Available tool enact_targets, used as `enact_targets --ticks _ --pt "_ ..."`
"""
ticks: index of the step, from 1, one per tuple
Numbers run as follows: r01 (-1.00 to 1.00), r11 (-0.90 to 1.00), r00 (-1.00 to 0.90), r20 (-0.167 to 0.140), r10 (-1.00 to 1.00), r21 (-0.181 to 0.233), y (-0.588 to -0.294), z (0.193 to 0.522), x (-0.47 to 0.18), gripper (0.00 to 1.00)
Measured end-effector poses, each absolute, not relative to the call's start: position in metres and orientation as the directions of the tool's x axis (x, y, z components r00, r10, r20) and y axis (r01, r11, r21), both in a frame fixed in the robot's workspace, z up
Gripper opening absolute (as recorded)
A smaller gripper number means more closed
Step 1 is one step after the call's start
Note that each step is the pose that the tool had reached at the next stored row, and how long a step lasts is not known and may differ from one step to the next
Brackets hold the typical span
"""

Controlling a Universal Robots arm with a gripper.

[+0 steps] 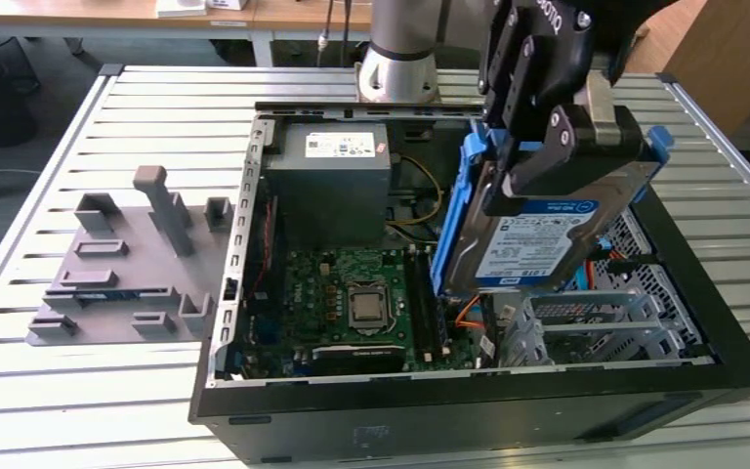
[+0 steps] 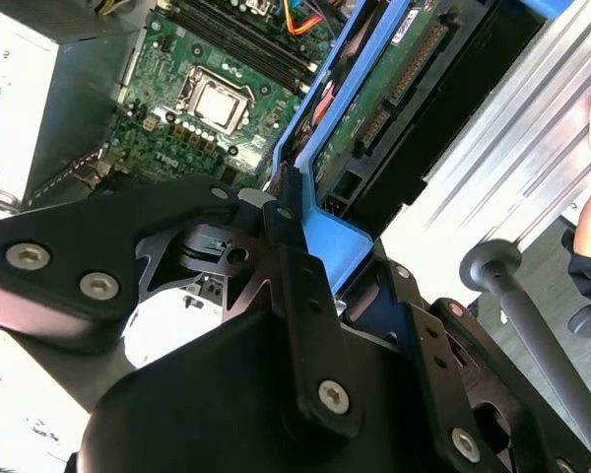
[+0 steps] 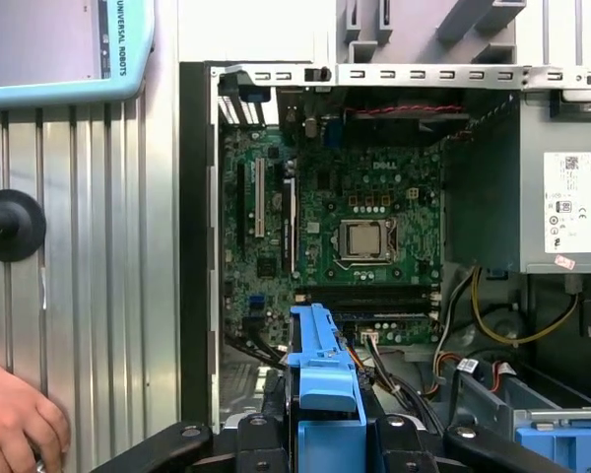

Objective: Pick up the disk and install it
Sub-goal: 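Insert the disk into the insertion slot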

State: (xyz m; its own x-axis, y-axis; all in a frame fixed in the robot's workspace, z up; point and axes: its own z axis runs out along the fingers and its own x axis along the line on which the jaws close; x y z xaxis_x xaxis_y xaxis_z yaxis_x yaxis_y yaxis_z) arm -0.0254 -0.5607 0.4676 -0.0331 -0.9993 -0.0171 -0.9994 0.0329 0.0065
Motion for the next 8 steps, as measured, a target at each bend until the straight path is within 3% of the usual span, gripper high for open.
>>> enact_targets --ticks 8 --pt "-0.999 0.033 -0.033 -0.017 -0.999 0.007 -0.563 0.465 -0.010 0.36"
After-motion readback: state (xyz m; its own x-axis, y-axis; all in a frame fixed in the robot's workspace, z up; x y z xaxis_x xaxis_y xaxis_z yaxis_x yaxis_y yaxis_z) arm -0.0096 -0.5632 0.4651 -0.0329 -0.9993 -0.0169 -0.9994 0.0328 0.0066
